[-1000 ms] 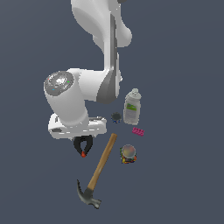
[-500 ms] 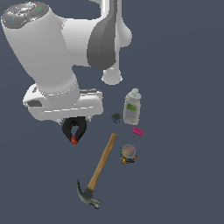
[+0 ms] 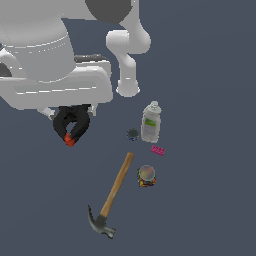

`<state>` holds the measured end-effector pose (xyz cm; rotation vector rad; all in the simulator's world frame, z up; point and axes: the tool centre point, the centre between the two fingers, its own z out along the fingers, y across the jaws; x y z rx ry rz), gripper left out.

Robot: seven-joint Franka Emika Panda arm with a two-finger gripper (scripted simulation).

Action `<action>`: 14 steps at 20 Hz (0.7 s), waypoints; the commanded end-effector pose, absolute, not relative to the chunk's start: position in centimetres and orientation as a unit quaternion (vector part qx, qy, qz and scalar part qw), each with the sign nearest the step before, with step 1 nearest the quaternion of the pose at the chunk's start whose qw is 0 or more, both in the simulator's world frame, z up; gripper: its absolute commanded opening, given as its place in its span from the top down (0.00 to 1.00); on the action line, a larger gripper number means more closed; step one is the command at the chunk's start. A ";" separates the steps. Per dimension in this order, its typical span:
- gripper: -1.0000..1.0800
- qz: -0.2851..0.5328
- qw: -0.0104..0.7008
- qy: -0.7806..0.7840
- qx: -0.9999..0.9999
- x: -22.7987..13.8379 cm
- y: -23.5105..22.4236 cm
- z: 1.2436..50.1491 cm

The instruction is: Pick up a designated object from a clutter of objects.

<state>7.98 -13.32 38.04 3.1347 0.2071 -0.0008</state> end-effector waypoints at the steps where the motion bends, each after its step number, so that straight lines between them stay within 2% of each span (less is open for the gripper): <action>1: 1.00 0.000 0.000 0.066 0.998 8.0 -13.4 39.9; 14: 1.00 0.000 0.000 0.066 0.998 8.2 -13.6 43.5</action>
